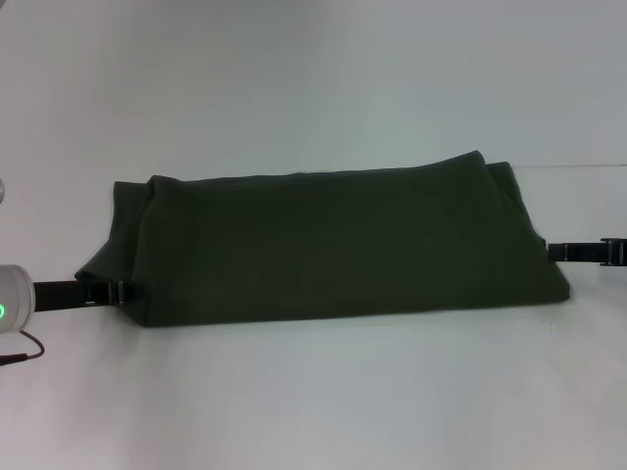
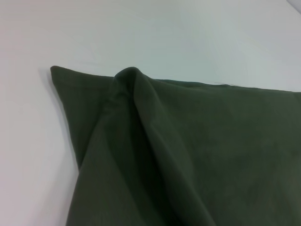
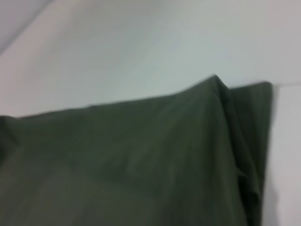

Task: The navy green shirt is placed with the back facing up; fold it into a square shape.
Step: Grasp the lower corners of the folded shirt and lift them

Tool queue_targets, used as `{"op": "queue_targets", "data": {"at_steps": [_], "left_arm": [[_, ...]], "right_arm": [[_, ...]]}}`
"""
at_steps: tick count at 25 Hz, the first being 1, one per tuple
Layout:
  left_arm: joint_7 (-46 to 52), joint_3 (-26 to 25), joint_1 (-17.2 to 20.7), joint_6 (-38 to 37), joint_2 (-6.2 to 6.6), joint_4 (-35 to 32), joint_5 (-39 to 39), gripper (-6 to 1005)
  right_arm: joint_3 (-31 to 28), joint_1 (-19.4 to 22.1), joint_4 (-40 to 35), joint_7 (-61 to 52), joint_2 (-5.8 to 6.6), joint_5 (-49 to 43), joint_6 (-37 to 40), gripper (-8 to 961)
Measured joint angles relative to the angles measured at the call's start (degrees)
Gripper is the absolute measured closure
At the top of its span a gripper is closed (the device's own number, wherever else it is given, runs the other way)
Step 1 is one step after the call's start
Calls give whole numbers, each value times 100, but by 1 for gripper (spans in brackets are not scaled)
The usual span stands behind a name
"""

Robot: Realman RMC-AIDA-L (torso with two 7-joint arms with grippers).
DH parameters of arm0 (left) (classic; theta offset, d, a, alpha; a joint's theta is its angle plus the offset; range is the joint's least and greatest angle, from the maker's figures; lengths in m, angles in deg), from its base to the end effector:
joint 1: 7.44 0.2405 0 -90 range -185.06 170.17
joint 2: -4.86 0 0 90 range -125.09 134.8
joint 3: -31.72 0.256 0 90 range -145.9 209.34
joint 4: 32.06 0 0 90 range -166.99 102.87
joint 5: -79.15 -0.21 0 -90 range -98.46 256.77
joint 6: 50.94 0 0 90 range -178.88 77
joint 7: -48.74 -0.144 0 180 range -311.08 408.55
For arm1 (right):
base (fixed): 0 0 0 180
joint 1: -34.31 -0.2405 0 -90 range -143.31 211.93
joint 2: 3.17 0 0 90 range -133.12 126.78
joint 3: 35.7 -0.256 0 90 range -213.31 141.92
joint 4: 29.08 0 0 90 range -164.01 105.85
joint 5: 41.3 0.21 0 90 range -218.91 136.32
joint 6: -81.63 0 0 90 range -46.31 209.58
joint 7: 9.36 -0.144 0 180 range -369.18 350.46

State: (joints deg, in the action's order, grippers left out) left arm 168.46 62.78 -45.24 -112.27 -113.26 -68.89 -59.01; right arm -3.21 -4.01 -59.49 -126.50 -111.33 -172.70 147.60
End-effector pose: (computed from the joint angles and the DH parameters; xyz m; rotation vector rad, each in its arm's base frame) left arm -0.3132 0.3944 0.0191 -2.1190 -1.4051 -0.3048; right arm 0.3241 0.4039 0.0733 -2.1412 1.3767 0.3496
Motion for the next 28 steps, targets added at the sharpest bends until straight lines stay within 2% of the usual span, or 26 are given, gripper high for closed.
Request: {"op": "queue_targets", "data": {"at_steps": [3,9,16,19,28], "left_arm": [[5,-2,1,-2,0,0,0,996],[-32,5,35,29,-14,0,0,997],[-63,-6,61,36,-18,0,0,997],[-67,1,62,19,-18,-9,0,997],[-70,18,53,-1,-18,-15,9,997]], "right_arm": [[148,-121,3,-467,13,-373,-215,215],[438,-334,267,-753,-60,-746,-834,214],[708,-457,376,-693,-246,-757,-1083,214],[742,-478,388,-693,-283,-756,-1137,214],[779,-485,449,-697,-299,-758,-1209,217]]}}
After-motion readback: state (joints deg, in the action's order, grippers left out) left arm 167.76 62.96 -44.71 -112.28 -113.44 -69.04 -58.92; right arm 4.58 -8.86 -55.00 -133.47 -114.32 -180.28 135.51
